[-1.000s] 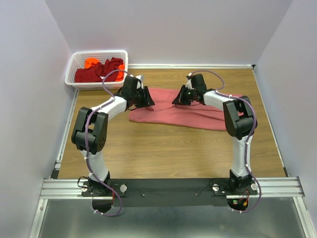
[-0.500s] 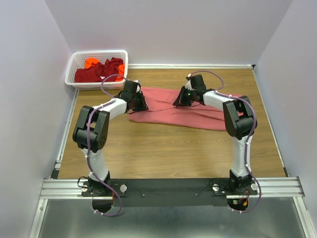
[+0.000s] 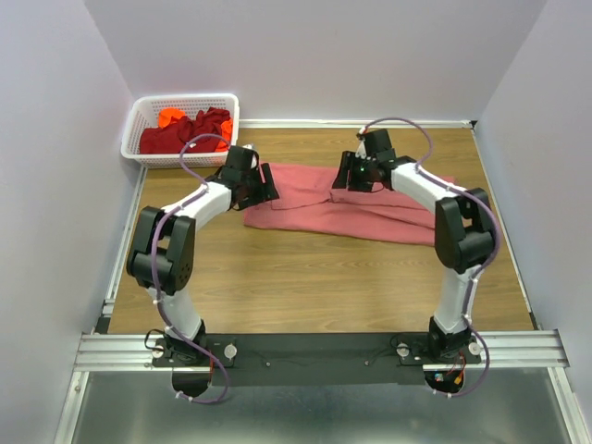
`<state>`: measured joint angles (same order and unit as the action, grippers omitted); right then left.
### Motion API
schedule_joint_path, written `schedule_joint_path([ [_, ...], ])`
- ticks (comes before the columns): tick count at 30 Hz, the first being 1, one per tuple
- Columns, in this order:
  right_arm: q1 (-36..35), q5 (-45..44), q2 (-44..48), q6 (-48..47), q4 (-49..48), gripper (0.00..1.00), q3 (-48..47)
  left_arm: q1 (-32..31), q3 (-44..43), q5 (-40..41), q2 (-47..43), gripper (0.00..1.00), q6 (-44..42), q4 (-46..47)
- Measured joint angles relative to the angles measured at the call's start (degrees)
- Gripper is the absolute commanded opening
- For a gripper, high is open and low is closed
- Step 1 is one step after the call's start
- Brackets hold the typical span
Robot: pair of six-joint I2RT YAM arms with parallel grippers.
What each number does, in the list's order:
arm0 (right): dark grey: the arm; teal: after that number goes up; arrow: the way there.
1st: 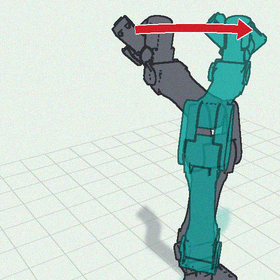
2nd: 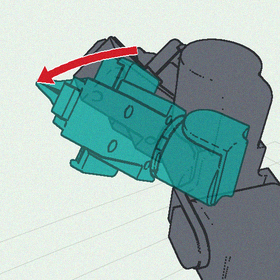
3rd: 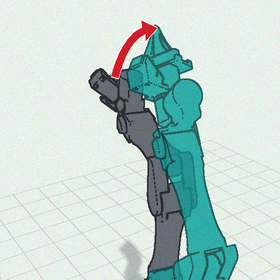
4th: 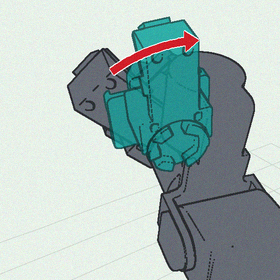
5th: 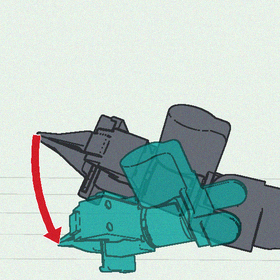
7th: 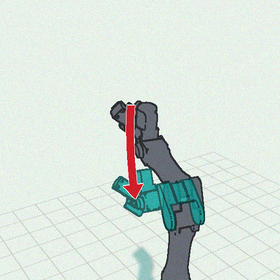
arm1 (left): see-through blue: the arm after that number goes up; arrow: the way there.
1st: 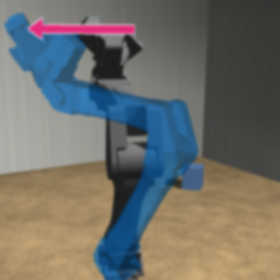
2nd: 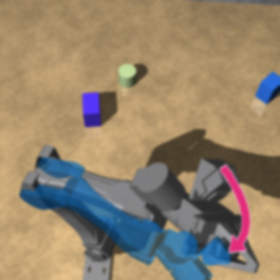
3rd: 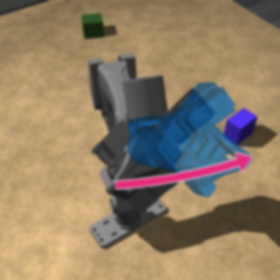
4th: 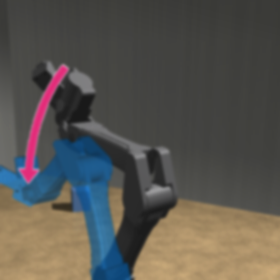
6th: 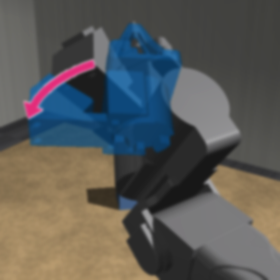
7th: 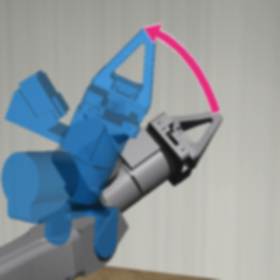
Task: Fold and stack the t-shirts
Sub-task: Fold the tshirt
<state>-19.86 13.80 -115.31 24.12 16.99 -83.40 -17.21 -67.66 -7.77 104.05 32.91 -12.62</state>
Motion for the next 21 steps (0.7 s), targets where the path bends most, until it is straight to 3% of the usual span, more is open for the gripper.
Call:
schedule_joint_path([
  [3,0.85,-3.69,6.29,-1.55,1.75,0.75,2.21,-0.02,0.0,1.18,-4.52,0.72,-0.5,-0.46],
  [10,7.34,-9.51,22.29,-1.25,5.18,0.76,15.74,-0.46,0.87,2.62,-8.33,0.54,-2.6,-0.2],
  [15,14.1,-9.33,25.83,0.92,6.75,0.74,23.39,-0.55,4.28,2.67,-6.36,0.48,-3.15,-0.17],
  [21,16.06,-8.26,25.92,3.23,6.62,0.7,28.68,-0.52,6.49,3.78,-1.25,0.43,-3.34,-0.07],
])
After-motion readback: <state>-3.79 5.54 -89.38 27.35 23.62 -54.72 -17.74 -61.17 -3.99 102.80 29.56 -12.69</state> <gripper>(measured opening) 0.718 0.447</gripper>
